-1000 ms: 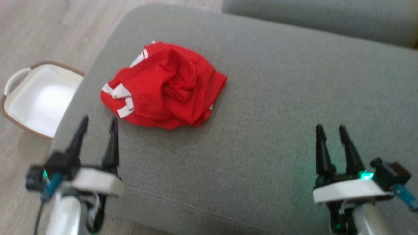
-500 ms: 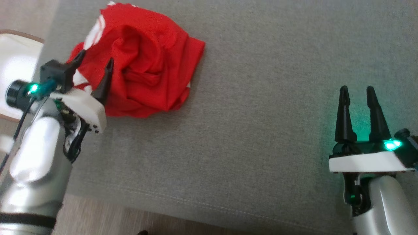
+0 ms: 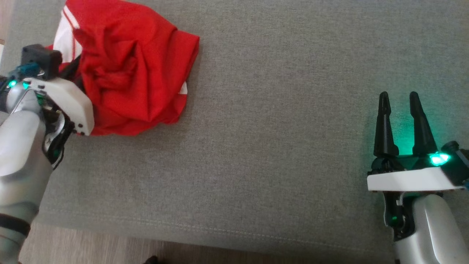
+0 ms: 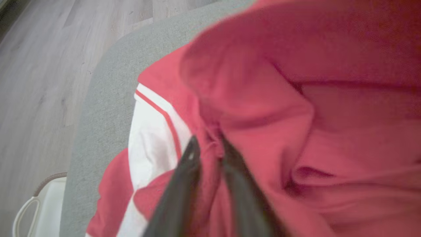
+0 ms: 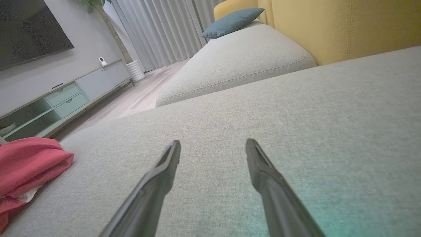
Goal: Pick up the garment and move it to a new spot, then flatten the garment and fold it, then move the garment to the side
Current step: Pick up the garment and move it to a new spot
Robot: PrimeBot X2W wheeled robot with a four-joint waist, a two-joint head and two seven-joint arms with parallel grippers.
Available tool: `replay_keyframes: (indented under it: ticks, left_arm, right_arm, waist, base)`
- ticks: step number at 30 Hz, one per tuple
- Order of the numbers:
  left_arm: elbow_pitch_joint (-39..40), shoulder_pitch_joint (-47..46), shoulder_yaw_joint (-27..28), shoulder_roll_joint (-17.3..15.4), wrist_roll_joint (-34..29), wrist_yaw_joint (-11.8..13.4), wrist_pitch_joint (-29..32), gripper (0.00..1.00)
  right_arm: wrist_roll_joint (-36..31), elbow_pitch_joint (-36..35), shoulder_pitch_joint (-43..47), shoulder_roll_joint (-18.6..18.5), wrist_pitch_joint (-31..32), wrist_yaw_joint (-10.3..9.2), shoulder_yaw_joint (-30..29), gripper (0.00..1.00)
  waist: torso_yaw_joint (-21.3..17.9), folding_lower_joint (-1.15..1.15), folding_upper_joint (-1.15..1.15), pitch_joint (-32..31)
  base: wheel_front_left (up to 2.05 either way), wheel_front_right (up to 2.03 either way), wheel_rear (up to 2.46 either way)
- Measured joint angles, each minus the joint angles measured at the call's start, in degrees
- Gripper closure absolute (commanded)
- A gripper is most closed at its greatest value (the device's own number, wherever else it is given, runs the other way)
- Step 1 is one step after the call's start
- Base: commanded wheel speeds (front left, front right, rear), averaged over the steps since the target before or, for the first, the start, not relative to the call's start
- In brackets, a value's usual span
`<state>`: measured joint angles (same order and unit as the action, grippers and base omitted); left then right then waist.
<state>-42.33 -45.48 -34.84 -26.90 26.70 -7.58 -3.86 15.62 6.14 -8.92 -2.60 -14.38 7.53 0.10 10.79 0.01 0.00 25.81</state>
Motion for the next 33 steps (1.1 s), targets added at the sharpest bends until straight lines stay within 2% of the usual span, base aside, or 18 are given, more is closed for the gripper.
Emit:
replay_keyframes:
  ticks: [8,12,18,20,24,33]
  left_arm:
    - [-2.1,-1.3,0.4,-0.5,0.7,0.1,-8.2,1.00]
    - [-0.4,-1.3,1.7,-0.6,0.7,1.4,-9.6,1.00]
    - [10.4,-0.6,6.4,-1.4,1.2,6.4,-10.4,1.00]
    - [18.0,0.9,8.6,-1.4,1.1,9.3,-10.4,1.00]
    - [26.4,4.4,11.2,-1.2,0.6,12.2,-10.8,1.00]
    - [35.8,7.8,9.3,0.3,0.0,14.2,-9.5,1.00]
  right_arm:
    - [1.6,1.4,0.0,0.0,0.0,0.00,1.0,0.00]
    - [2.4,1.8,0.0,0.0,0.0,0.00,2.1,0.00]
    - [4.6,2.8,0.3,0.0,0.0,0.00,2.5,0.00]
    - [5.2,3.2,1.0,0.0,0.0,0.00,3.2,0.00]
    - [6.1,3.6,2.8,0.0,0.0,0.00,3.3,0.00]
    - [7.1,3.6,3.6,0.0,0.0,0.00,5.1,0.00]
  waist:
    - [-0.1,0.00,0.00,-3.4]
    - [-0.3,0.00,0.00,-5.5]
    - [-1.2,0.00,0.00,-10.2]
    - [-1.9,0.00,0.00,-12.4]
    - [-3.1,-0.01,0.00,-15.0]
    - [-7.7,-0.01,0.00,-18.1]
  base:
    - [0.00,0.00,0.00]
    - [0.00,0.00,0.00]
    - [0.00,0.00,0.00]
    - [0.00,0.00,0.00]
    - [0.00,0.00,0.00]
    - [0.00,0.00,0.00]
